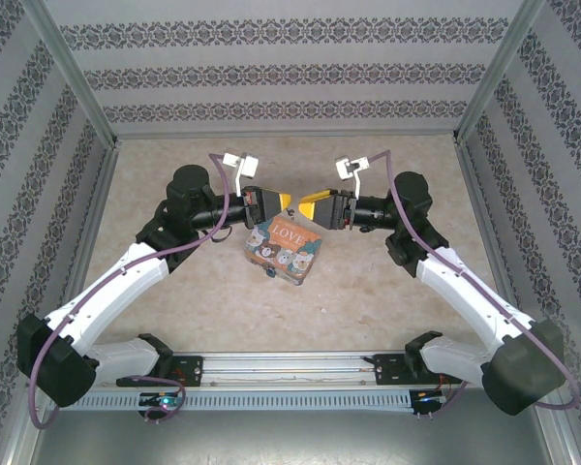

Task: Unlock the padlock with the key

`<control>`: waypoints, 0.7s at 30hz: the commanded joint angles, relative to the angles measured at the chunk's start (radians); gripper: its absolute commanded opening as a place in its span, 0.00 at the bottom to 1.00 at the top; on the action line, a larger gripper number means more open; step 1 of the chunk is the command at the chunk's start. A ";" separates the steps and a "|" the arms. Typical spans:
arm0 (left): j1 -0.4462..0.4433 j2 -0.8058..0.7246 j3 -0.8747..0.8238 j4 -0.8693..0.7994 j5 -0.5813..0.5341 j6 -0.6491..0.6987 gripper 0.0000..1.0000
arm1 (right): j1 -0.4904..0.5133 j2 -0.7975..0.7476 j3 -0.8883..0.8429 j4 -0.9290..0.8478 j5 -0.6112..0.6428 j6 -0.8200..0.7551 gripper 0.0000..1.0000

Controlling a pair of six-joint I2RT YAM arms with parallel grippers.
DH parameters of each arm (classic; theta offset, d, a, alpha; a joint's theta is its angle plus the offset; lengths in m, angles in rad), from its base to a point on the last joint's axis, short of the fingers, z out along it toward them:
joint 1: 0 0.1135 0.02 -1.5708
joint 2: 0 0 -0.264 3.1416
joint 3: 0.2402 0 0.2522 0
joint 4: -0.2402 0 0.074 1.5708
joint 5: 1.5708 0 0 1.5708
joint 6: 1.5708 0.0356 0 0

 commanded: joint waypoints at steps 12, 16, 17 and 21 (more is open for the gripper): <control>0.011 0.016 0.026 0.091 0.020 0.014 0.00 | 0.053 0.026 -0.031 0.007 0.019 -0.013 0.41; 0.011 0.018 0.029 0.094 0.019 0.013 0.00 | 0.058 0.034 -0.028 0.000 0.022 -0.017 0.35; 0.012 0.018 0.031 0.094 0.020 0.014 0.00 | 0.058 0.036 -0.027 0.000 0.024 -0.017 0.33; 0.014 0.021 0.034 0.096 0.020 0.015 0.00 | 0.060 0.040 -0.023 -0.006 0.032 -0.022 0.23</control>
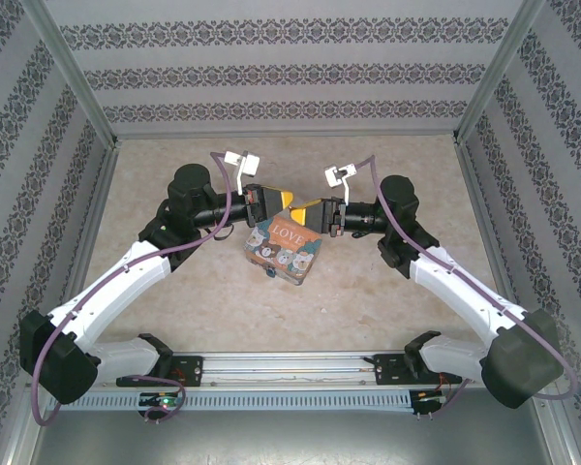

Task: Unlock the padlock with the key

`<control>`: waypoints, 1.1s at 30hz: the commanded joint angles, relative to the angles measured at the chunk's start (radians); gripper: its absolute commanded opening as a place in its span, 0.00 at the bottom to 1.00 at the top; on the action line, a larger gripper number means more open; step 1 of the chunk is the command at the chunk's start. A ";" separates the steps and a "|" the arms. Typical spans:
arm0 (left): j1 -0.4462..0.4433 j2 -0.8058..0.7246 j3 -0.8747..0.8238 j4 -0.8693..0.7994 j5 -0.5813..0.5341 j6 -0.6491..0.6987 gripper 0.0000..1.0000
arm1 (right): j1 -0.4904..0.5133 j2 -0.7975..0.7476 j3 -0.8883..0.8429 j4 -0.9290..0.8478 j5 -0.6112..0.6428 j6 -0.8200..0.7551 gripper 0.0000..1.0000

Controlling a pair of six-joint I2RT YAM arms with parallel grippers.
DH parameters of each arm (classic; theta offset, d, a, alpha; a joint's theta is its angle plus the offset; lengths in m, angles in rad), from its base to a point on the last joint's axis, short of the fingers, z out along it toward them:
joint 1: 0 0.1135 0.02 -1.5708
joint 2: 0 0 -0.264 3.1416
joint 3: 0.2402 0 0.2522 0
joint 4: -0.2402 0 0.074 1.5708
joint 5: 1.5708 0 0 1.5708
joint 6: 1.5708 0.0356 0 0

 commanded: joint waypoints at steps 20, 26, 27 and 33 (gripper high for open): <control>0.051 -0.075 -0.044 0.042 -0.099 0.045 0.35 | -0.036 -0.088 -0.033 -0.311 0.173 -0.277 0.00; 0.054 -0.185 -0.132 -0.162 -0.285 0.183 0.49 | -0.035 -0.069 -0.045 -0.478 0.286 -0.446 0.00; 0.053 -0.204 -0.156 -0.183 -0.310 0.201 0.52 | -0.035 -0.060 -0.051 -0.485 0.296 -0.456 0.00; 0.054 -0.324 -0.345 -0.254 -0.405 0.218 0.68 | -0.020 0.025 -0.088 -0.464 0.314 -0.466 0.00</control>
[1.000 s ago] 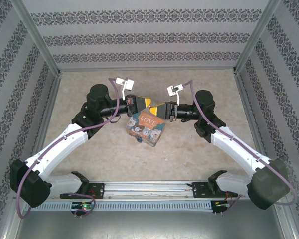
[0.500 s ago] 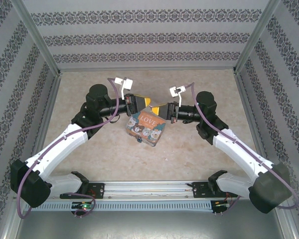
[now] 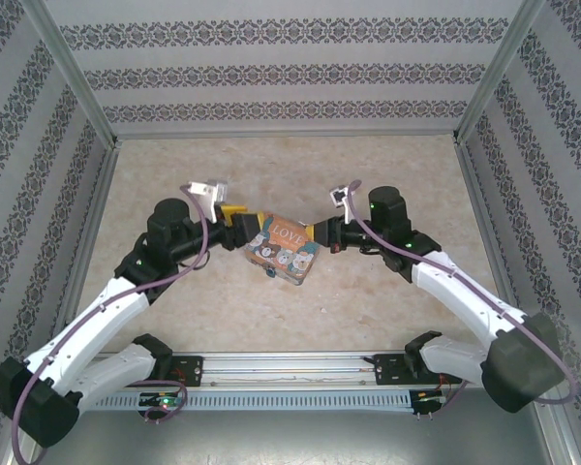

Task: Unlock the padlock with the key

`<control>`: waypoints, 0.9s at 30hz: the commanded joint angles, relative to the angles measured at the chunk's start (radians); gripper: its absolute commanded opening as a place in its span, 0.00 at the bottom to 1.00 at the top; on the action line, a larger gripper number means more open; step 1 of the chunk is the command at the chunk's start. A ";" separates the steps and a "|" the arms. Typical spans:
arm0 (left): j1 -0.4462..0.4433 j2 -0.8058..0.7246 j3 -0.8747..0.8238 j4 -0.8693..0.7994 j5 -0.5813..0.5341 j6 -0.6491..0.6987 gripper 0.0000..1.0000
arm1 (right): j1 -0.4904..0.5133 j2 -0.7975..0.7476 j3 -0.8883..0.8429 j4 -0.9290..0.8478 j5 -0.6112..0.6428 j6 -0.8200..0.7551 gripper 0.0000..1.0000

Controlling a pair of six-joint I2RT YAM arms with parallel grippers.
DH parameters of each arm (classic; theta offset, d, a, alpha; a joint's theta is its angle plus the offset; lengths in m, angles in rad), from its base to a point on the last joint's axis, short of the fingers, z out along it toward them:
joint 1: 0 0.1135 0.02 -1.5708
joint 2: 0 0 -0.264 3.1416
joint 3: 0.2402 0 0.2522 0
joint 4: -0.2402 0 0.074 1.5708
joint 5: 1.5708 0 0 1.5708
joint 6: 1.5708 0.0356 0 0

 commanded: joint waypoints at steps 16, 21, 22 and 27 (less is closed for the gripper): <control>0.007 0.013 -0.384 0.178 0.071 0.023 0.70 | 0.048 0.338 -0.036 0.249 -0.027 0.143 0.00; 0.006 0.090 -0.416 0.265 0.071 0.050 0.70 | 0.065 0.404 -0.004 0.254 -0.005 0.151 0.00; 0.006 0.101 -0.422 0.284 0.071 0.053 0.70 | 0.067 0.414 0.000 0.253 -0.001 0.153 0.00; 0.006 0.150 -0.436 0.352 0.078 0.062 0.70 | 0.070 0.457 0.014 0.246 0.021 0.157 0.00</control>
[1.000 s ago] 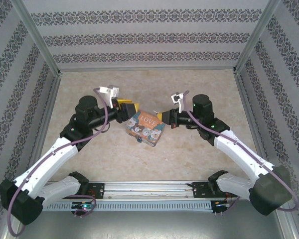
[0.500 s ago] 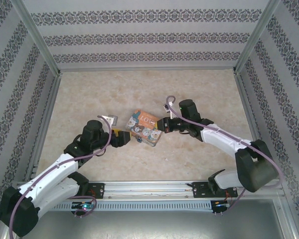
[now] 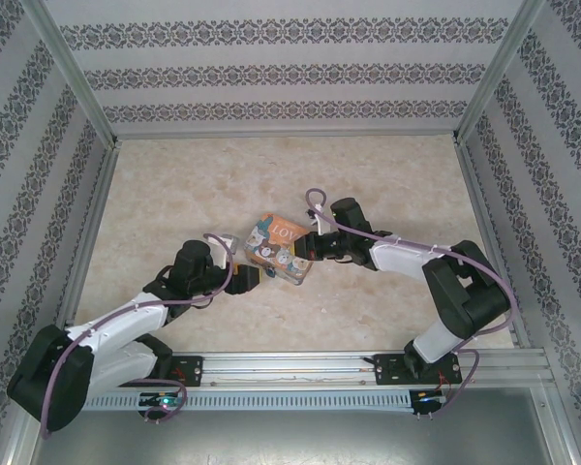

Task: Unlock the padlock with the key

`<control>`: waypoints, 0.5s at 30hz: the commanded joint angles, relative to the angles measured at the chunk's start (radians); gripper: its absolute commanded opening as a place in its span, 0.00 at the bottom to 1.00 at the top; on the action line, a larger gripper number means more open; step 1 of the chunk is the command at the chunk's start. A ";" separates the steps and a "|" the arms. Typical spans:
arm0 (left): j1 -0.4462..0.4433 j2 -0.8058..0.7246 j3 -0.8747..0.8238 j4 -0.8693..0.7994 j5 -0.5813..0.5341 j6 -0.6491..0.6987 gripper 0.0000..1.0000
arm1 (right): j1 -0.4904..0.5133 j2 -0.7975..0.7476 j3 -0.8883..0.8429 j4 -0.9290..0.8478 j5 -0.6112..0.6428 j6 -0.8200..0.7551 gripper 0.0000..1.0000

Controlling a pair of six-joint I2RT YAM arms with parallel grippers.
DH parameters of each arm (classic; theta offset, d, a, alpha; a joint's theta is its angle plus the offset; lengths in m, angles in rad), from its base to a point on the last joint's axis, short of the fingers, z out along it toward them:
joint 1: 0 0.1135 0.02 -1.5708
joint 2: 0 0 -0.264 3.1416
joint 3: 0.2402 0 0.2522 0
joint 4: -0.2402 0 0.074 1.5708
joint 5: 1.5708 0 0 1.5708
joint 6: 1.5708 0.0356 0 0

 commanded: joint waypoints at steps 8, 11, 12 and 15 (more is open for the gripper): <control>0.007 0.101 -0.012 0.158 0.022 0.040 0.69 | 0.005 0.091 0.052 -0.008 0.049 -0.013 0.00; 0.007 0.140 -0.009 0.182 0.025 0.039 0.68 | 0.004 0.112 0.074 -0.026 0.054 -0.030 0.00; 0.006 0.152 -0.006 0.187 0.027 0.039 0.67 | 0.003 0.116 0.081 -0.032 0.054 -0.038 0.00; 0.007 0.189 -0.005 0.222 0.013 0.039 0.66 | 0.003 0.119 0.091 -0.046 0.056 -0.052 0.00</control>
